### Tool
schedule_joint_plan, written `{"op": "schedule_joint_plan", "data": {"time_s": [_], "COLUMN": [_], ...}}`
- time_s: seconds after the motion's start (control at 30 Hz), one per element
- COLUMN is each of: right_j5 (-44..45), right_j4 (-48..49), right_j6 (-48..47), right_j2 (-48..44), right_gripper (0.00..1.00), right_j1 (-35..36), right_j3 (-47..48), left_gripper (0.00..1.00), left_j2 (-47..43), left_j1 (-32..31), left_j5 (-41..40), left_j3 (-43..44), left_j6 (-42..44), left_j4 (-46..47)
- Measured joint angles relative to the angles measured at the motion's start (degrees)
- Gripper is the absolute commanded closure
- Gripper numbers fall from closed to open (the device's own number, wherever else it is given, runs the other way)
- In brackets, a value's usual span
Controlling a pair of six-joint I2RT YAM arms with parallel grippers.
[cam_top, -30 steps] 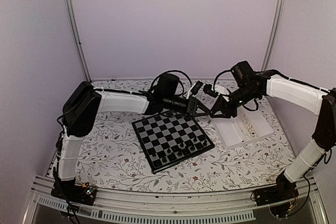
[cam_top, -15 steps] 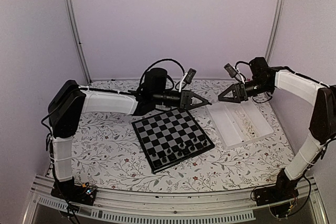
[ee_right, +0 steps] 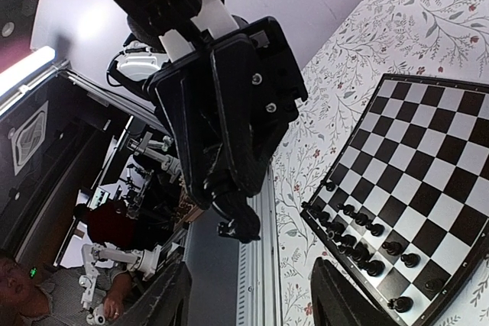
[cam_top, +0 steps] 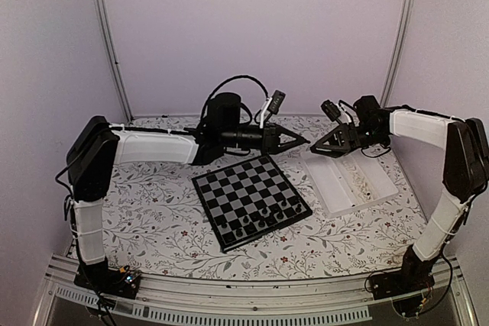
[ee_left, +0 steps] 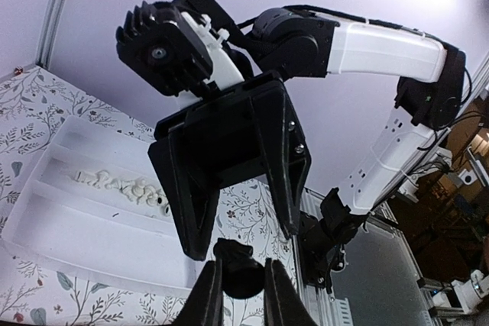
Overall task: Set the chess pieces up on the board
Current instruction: Place the chess piece on the chessboard.
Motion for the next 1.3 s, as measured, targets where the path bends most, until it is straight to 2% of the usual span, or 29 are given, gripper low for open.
{"op": "schedule_joint_plan", "data": {"time_s": [0.5, 0.87, 0.93, 1.03, 1.1, 1.2, 1.3], "right_j5": [-4.7, -5.8, -5.9, -6.0, -6.0, -6.0, -6.1], "right_j4": [5.2, 11.3, 12.8, 14.4, 16.0, 18.2, 20.2], "right_j6": [6.0, 11.8, 13.6, 15.5, 17.0, 19.0, 21.0], "right_j2": [1.1, 1.1, 1.1, 1.1, 1.1, 1.1, 1.1], "right_gripper": [0.57, 0.79, 0.79, 0.68, 0.66, 0.68, 0.76], "right_j1": [1.1, 1.1, 1.1, 1.1, 1.1, 1.1, 1.1], "right_j3": [-0.4, -3.3, -3.6, -4.1, -4.2, -4.3, -4.7], "left_gripper": [0.85, 0.86, 0.86, 0.86, 0.86, 0.86, 0.87], "left_j2": [2.4, 2.6, 2.7, 2.8, 2.8, 2.8, 2.8], "left_j1": [-1.4, -1.7, -1.7, -1.7, -1.7, -2.0, -2.0], "left_j5": [-0.1, -0.8, -0.9, -1.0, -1.0, -1.0, -1.1], "left_j3": [4.2, 5.5, 5.6, 5.6, 5.6, 5.8, 5.9], "left_j6": [3.4, 5.0, 5.3, 5.6, 5.9, 6.3, 6.8], "left_j4": [-3.9, -6.2, -6.4, -6.4, -6.6, -6.9, -7.4]}}
